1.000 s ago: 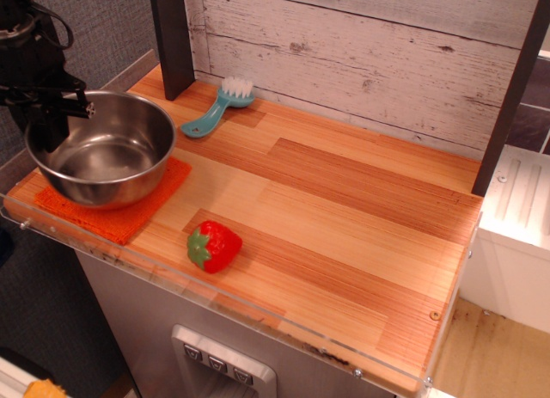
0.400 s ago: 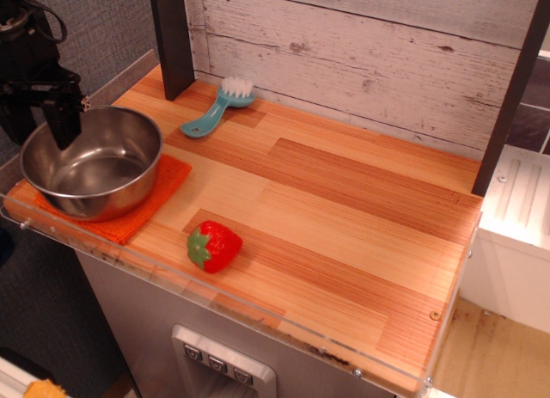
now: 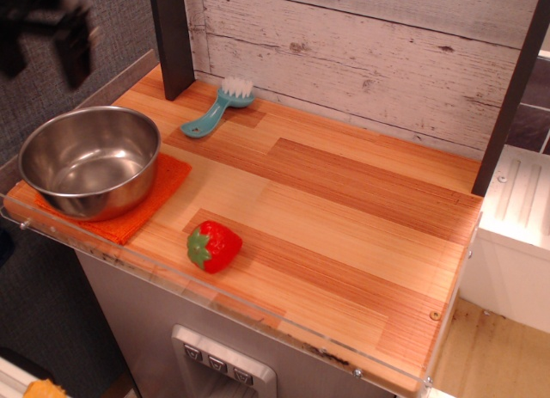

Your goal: Move the container right side to left side on the orange cloth

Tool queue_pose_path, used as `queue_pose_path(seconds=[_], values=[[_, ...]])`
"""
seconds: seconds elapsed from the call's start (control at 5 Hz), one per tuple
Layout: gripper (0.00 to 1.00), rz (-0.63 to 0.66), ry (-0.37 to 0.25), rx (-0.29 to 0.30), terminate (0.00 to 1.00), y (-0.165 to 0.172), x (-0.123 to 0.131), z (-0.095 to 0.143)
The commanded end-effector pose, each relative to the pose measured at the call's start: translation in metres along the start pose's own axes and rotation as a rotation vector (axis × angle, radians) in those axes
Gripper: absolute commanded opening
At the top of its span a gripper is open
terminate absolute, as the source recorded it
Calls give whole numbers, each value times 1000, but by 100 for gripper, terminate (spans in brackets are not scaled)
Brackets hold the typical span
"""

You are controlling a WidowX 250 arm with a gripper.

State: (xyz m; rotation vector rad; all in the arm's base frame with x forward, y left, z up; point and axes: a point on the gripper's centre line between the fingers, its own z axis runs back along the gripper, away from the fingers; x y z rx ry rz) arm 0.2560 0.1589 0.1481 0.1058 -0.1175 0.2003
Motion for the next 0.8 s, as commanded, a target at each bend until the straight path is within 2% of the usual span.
queue_pose_path(seconds=[0.0,0.2,0.4,0.6], values=[[100,-262,-21,-81,0,-97,23,21],[100,-312,-9,-114,0,-113,24,15],[100,-312,-9,-114,0,-113,24,15],[100,-312,-9,-114,100,-113,24,15]])
